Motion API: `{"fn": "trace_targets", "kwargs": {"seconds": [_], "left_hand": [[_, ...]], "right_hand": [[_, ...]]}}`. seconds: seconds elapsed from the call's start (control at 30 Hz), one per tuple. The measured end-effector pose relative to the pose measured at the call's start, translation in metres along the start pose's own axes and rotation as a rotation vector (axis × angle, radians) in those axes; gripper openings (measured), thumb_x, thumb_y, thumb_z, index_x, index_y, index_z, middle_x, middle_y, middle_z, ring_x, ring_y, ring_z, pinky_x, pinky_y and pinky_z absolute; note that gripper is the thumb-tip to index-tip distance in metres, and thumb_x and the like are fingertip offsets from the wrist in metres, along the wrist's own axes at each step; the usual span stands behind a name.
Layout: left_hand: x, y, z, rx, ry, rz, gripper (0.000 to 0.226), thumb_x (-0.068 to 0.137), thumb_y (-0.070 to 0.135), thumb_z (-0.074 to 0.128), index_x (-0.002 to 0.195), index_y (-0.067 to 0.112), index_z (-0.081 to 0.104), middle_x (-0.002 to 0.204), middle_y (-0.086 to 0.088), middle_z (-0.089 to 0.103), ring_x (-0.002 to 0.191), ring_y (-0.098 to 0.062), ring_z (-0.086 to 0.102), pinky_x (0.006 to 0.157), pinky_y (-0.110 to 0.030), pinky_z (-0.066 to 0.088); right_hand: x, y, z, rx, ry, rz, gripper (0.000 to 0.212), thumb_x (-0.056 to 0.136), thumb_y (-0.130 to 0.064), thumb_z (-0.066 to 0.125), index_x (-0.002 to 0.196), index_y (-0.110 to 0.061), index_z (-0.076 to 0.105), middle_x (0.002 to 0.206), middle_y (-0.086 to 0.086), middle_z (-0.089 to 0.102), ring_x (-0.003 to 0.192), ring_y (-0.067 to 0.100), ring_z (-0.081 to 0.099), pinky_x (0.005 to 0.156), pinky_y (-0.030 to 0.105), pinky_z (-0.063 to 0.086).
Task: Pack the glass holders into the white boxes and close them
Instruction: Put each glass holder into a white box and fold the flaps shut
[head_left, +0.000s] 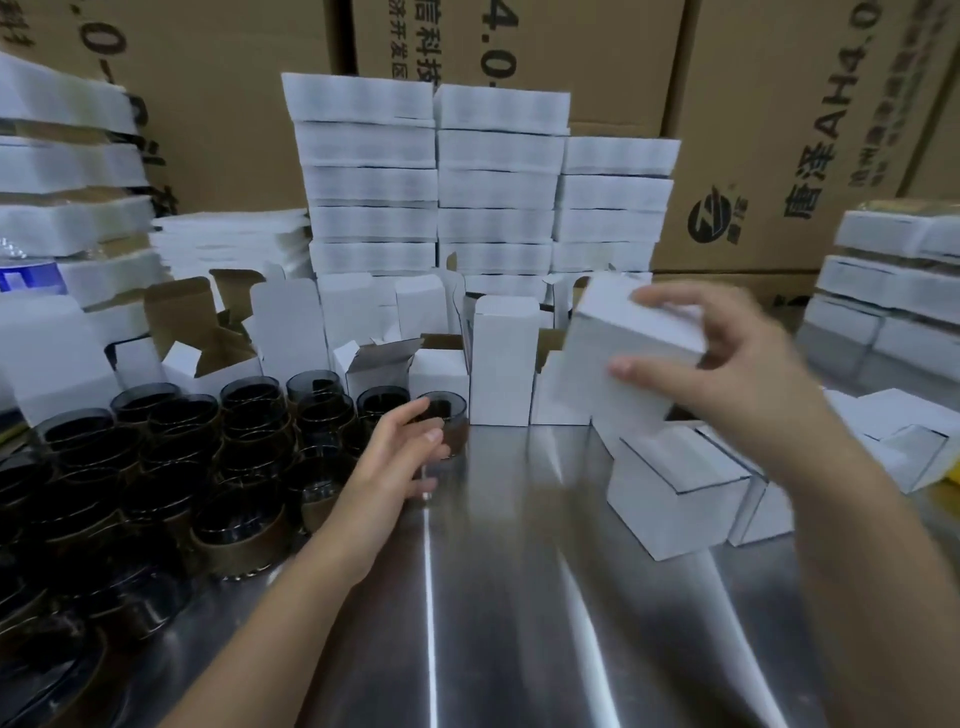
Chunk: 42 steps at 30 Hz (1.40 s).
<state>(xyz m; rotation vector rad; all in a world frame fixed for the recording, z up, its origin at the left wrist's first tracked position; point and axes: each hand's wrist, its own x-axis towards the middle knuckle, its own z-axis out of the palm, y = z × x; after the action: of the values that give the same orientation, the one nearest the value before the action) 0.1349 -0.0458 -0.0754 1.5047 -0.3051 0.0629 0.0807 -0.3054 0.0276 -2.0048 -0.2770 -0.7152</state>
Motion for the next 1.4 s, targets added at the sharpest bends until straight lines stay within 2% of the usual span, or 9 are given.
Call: {"fn": "trace_targets", "kwargs": {"seconds": [0.17, 0.4, 0.67, 0.77, 0.9, 1.0, 1.1, 1.23, 1.4], "left_hand": [[-0.004, -0.001, 0.004, 0.033, -0.034, 0.001, 0.040, 0.076, 0.047, 0.056, 0.115, 0.041, 0.055, 0.109, 0.013, 0.069, 0.097, -0.004, 0.067, 0.081, -0.028, 0.051], [-0.006, -0.004, 0.010, 0.122, -0.048, -0.047, 0.018, 0.095, 0.026, 0.055, 0.109, 0.037, 0.058, 0.099, 0.010, 0.072, 0.090, -0.009, 0.069, 0.078, -0.027, 0.051], [-0.008, -0.001, 0.013, 0.178, -0.038, -0.088, 0.018, 0.096, 0.022, 0.050, 0.107, 0.031, 0.062, 0.096, 0.003, 0.073, 0.088, -0.013, 0.068, 0.080, -0.031, 0.050], [-0.009, 0.000, 0.013, 0.211, -0.037, -0.092, 0.018, 0.097, 0.023, 0.049, 0.107, 0.027, 0.063, 0.096, 0.001, 0.073, 0.088, -0.015, 0.068, 0.080, -0.031, 0.050], [-0.010, 0.000, 0.015, 0.247, -0.051, -0.097, 0.019, 0.098, 0.021, 0.047, 0.100, 0.022, 0.066, 0.092, 0.000, 0.073, 0.078, -0.008, 0.066, 0.072, -0.022, 0.047], [-0.011, -0.002, 0.016, 0.237, -0.054, -0.107, 0.020, 0.097, 0.018, 0.048, 0.096, 0.017, 0.068, 0.088, -0.001, 0.072, 0.070, -0.003, 0.064, 0.061, -0.013, 0.046], [-0.011, -0.003, 0.015, 0.243, -0.063, -0.105, 0.020, 0.097, 0.015, 0.049, 0.092, 0.015, 0.068, 0.086, -0.002, 0.071, 0.066, -0.002, 0.063, 0.056, -0.010, 0.045], [-0.010, -0.004, 0.014, 0.236, -0.053, -0.104, 0.020, 0.096, 0.014, 0.049, 0.089, 0.015, 0.068, 0.084, -0.002, 0.071, 0.063, -0.001, 0.062, 0.056, -0.009, 0.044], [-0.007, -0.006, 0.013, 0.241, -0.054, -0.100, 0.022, 0.096, 0.012, 0.048, 0.088, 0.014, 0.068, 0.080, 0.001, 0.070, 0.062, -0.001, 0.061, 0.055, -0.009, 0.043]], "right_hand": [[0.024, 0.058, -0.093, -0.315, 0.396, 0.158, 0.048, 0.062, -0.045, 0.083, 0.104, -0.047, 0.060, 0.131, -0.003, 0.041, 0.115, 0.024, 0.048, 0.089, 0.051, 0.050], [0.029, 0.142, -0.148, -0.432, 0.658, 0.442, 0.053, 0.070, -0.039, 0.079, 0.118, -0.033, 0.056, 0.139, 0.006, 0.040, 0.123, 0.033, 0.045, 0.095, 0.051, 0.047], [0.022, 0.170, -0.143, -0.566, 0.535, 0.562, 0.062, 0.069, -0.048, 0.074, 0.125, -0.036, 0.049, 0.139, 0.005, 0.035, 0.122, 0.037, 0.044, 0.089, 0.061, 0.047], [0.027, 0.158, -0.135, -0.641, 0.513, 0.604, 0.064, 0.072, -0.051, 0.064, 0.130, -0.032, 0.045, 0.147, 0.008, 0.033, 0.131, 0.042, 0.035, 0.097, 0.063, 0.039], [0.021, 0.113, -0.087, -0.790, 0.540, 0.311, 0.046, 0.083, -0.043, 0.060, 0.123, -0.023, 0.053, 0.145, 0.011, 0.032, 0.135, 0.038, 0.025, 0.107, 0.058, 0.026], [0.013, 0.077, -0.039, -0.876, 0.347, 0.185, 0.035, 0.087, -0.045, 0.053, 0.105, -0.020, 0.070, 0.126, 0.010, 0.052, 0.123, 0.034, 0.038, 0.102, 0.050, 0.031], [0.010, 0.060, 0.004, -0.944, 0.124, 0.234, 0.036, 0.086, -0.054, 0.050, 0.094, -0.028, 0.074, 0.117, 0.007, 0.059, 0.111, 0.032, 0.043, 0.091, 0.041, 0.031], [0.011, 0.066, 0.034, -1.097, -0.104, 0.406, 0.048, 0.085, -0.062, 0.044, 0.118, -0.031, 0.060, 0.123, 0.004, 0.059, 0.117, 0.031, 0.044, 0.092, 0.040, 0.030], [0.018, 0.067, 0.042, -1.091, -0.084, 0.400, 0.031, 0.089, -0.042, 0.052, 0.116, -0.028, 0.058, 0.110, 0.005, 0.064, 0.113, 0.029, 0.047, 0.091, 0.038, 0.028]]}}
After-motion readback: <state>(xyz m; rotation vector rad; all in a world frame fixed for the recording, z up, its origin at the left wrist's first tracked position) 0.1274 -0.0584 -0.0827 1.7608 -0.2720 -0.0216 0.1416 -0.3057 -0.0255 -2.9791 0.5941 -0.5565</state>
